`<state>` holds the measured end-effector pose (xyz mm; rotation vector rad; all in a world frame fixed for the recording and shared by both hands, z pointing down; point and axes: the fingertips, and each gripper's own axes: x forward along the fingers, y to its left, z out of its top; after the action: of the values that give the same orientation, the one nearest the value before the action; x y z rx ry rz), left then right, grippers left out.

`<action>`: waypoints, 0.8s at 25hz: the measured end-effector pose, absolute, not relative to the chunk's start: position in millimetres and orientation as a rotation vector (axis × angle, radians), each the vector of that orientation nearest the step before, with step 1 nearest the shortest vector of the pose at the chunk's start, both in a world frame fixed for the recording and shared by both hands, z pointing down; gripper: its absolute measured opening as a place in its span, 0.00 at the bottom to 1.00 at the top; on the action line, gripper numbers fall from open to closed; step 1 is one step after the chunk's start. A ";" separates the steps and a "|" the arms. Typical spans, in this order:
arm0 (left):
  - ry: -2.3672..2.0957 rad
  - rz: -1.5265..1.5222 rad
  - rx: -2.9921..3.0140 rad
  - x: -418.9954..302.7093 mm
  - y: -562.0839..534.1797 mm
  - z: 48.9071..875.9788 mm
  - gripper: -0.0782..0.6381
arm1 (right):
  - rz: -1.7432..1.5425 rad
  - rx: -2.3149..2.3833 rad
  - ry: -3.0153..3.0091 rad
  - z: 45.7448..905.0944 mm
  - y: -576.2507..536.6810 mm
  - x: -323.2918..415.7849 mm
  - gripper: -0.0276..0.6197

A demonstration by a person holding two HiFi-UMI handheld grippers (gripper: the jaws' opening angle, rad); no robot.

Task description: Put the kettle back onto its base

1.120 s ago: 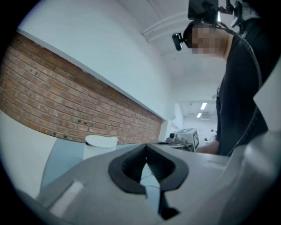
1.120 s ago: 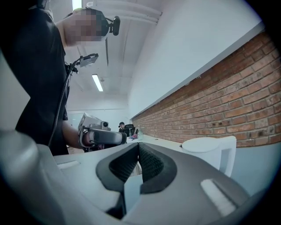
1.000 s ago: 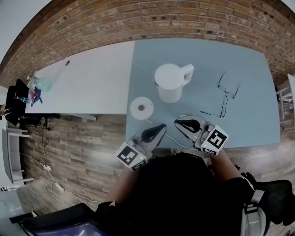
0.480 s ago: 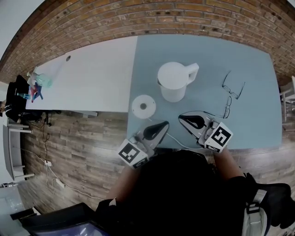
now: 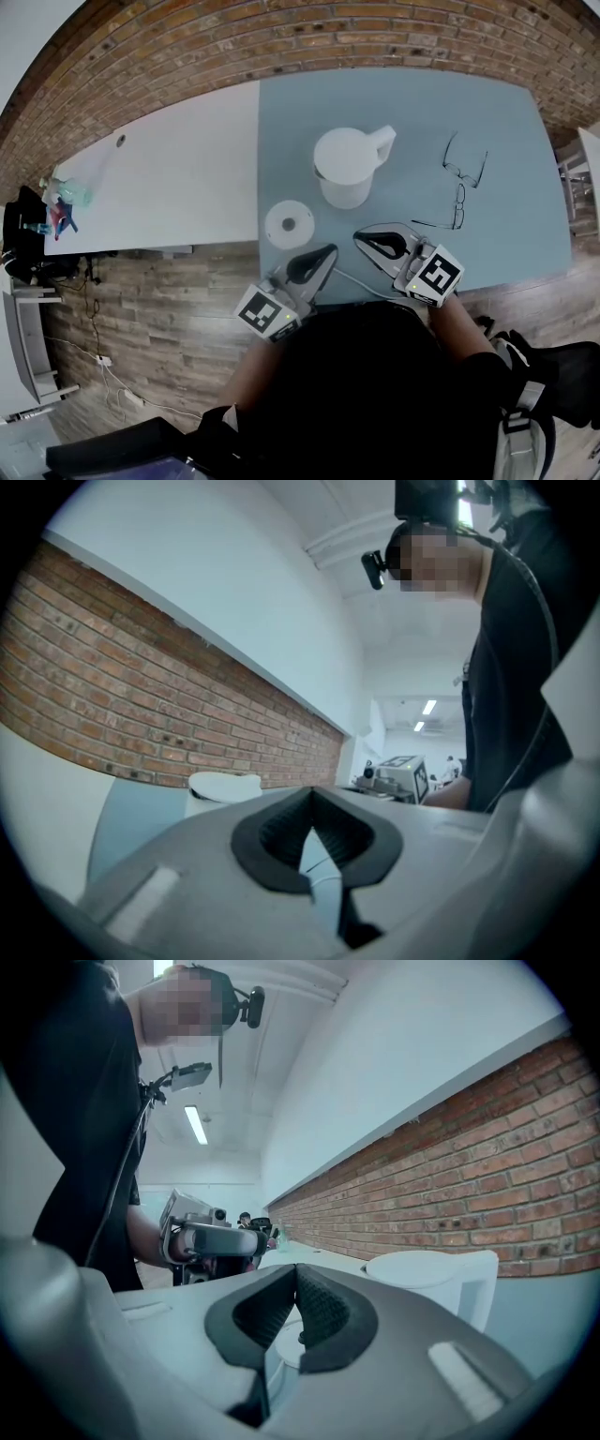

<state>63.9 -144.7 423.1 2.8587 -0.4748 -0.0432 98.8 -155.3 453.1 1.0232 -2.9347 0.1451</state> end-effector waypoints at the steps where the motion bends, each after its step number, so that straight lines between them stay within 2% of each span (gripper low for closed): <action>1: -0.472 -0.046 2.862 64.4 -146.8 420.7 0.11 | 0.142 1.035 -2.922 454.5 -155.6 98.3 0.05; 6: -0.464 -0.046 2.877 67.3 -153.4 417.4 0.11 | 0.224 1.114 -2.878 457.8 -154.5 104.9 0.05; 11: -0.463 -0.068 2.878 68.9 -155.2 414.7 0.11 | 0.171 1.363 -2.724 477.7 -178.8 155.8 0.05; 12: -0.467 -0.067 2.875 68.8 -155.7 415.1 0.11 | 0.178 1.420 -2.683 481.8 -187.2 168.1 0.11; 13: -0.472 -0.067 2.873 68.8 -155.8 415.6 0.11 | 0.185 1.472 -2.643 486.1 -195.7 180.0 0.23; 20: -0.485 -0.047 2.863 76.8 -150.3 420.3 0.11 | 0.216 1.638 -2.462 513.4 -257.1 237.0 0.29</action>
<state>76.8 -150.3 420.3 2.8631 -0.4846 -0.0467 237.0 -257.1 513.4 1.6376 -2.4616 0.2163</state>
